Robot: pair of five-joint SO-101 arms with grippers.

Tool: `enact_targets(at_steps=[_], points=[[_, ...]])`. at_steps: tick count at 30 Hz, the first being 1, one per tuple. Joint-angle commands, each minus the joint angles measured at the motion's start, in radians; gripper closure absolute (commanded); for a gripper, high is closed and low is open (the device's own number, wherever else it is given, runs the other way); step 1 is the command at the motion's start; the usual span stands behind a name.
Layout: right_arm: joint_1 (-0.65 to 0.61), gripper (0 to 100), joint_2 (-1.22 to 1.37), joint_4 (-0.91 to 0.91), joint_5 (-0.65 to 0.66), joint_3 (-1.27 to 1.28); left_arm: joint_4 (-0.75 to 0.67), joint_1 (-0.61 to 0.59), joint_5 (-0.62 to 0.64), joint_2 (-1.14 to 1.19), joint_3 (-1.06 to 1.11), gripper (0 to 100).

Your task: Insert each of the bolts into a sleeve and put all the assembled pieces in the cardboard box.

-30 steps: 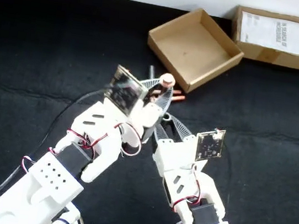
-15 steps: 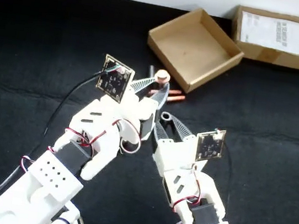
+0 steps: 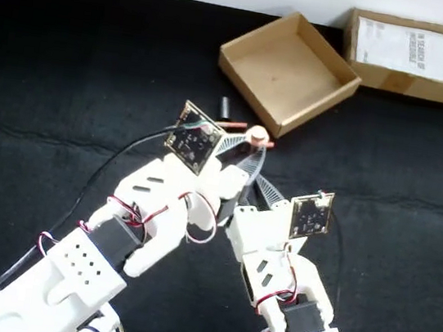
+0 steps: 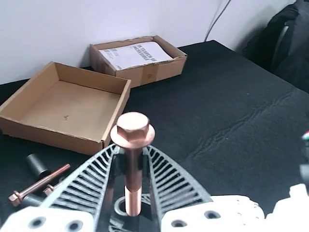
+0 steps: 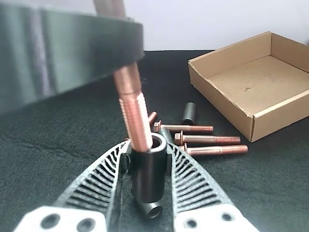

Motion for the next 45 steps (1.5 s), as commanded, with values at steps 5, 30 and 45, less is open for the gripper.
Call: enact_targets(at_steps=[5,30,45], points=[[-0.002,99.1,-0.016,-0.018,-0.002,0.082,0.0,-0.021,-0.006,0.002,-0.056,99],[-0.005,99.1,-0.01,-0.016,0.0,0.081,0.012,0.012,-0.005,0.16,-0.136,99],[-0.004,99.1,-0.01,-0.016,0.0,0.082,0.127,0.002,-0.005,0.162,-0.127,99]])
